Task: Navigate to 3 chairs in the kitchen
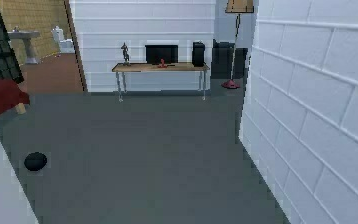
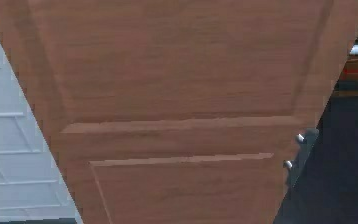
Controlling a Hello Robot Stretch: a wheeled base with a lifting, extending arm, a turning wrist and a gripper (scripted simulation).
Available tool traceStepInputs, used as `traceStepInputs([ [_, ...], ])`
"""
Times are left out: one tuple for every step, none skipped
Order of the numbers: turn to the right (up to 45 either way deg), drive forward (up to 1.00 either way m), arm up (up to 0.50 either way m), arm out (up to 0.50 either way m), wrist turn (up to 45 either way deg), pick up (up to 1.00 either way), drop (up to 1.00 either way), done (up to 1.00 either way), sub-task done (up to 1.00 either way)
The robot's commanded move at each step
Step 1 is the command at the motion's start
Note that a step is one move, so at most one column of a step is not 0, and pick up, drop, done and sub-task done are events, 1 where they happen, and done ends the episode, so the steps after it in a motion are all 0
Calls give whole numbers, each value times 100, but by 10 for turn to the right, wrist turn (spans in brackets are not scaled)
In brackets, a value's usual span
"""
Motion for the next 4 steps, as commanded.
traceStepInputs([
  [0,75,0,0,0,0,0,0,0],
  [-360,0,0,0,0,0,0,0,0],
  [0,100,0,0,0,0,0,0,0],
  [0,100,0,0,0,0,0,0,0],
])
